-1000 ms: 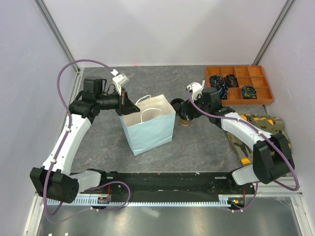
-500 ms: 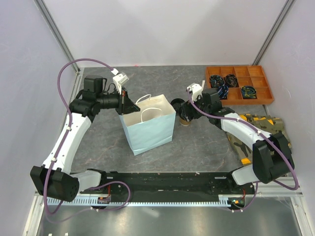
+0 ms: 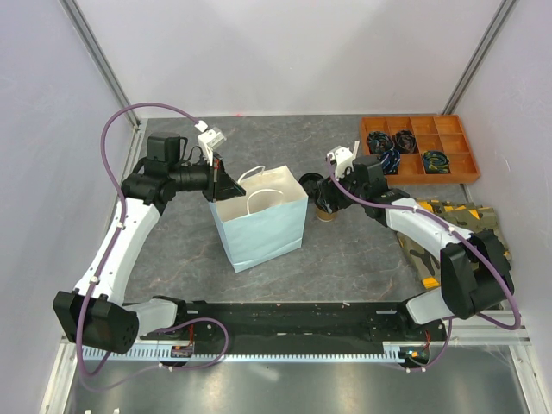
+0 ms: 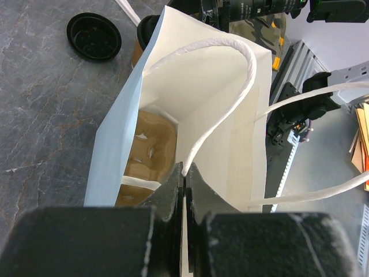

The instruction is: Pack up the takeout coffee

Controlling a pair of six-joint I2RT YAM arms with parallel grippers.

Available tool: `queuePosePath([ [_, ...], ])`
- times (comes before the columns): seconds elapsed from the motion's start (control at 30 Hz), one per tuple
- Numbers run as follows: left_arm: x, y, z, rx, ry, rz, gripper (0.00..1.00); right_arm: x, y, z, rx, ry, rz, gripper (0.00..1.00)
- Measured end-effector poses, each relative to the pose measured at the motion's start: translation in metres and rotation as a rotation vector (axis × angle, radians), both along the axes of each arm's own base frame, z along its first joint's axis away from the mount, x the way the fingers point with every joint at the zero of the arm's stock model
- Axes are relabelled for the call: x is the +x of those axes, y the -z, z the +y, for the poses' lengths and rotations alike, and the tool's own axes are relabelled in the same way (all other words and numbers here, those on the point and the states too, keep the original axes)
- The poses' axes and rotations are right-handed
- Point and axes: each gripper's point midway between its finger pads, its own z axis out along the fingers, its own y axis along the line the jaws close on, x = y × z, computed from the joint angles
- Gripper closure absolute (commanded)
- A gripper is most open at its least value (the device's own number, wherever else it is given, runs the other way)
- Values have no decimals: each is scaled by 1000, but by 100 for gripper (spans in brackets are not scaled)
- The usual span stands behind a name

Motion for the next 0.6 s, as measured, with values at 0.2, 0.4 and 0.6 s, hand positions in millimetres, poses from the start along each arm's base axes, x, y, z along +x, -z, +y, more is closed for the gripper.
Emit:
queuePosePath([
  [0.2, 0, 0, 0, 0, 0, 0, 98, 0, 0, 0, -4, -6, -5, 24],
  [0.4, 0, 0, 0, 0, 0, 0, 98, 0, 0, 0, -5, -12, -9, 32],
  [0.6, 0, 0, 0, 0, 0, 0, 98, -1, 0, 0, -5, -14, -5, 36],
])
